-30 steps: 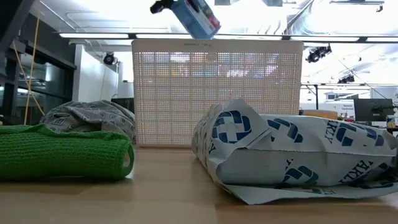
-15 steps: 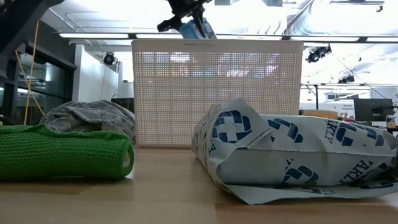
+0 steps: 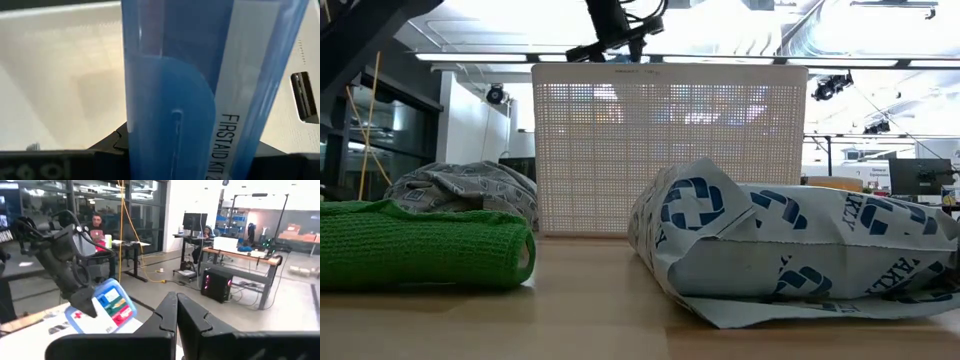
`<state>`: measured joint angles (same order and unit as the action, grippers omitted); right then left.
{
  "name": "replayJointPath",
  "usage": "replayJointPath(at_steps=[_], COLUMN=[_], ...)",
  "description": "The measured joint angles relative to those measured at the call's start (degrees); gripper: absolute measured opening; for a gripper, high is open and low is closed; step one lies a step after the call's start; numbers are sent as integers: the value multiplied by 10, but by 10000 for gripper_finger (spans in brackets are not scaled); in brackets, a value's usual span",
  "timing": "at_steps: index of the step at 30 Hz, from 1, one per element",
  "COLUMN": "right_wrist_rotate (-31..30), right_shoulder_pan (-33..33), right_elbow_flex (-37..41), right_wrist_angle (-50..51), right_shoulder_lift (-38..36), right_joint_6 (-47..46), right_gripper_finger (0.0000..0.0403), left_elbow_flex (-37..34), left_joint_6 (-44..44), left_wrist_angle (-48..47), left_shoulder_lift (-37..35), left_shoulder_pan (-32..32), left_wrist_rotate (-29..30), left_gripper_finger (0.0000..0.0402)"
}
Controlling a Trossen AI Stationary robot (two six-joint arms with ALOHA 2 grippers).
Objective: Pick & place medical supplies in basket/bin
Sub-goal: Put the blue first aid kit into the white bin
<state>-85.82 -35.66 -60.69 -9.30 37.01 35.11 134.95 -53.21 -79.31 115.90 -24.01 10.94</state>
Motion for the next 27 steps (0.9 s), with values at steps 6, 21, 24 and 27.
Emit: replayJointPath(at_steps=[6, 21, 24, 27], right_wrist_rotate=[0, 0, 0, 0], right_shoulder_pan=[0, 0, 0, 0], right_elbow_flex=[0, 0, 0, 0], right_wrist_angle=[0, 0, 0, 0], right_shoulder_lift=[0, 0, 0, 0], right_joint_6=[29, 28, 11, 2], right_gripper_finger=[0, 0, 0, 0], left_elbow_flex=[1, 0, -2, -12], left_joint_6=[-49, -77, -77, -77], left_wrist_angle=[-44, -104, -108, -107], left_shoulder_lift=[7, 14, 18, 21], left_shoulder_pan=[1, 27, 31, 34], left_wrist_rotate=[-29, -38, -40, -46], left_gripper_finger=[197, 197, 197, 197])
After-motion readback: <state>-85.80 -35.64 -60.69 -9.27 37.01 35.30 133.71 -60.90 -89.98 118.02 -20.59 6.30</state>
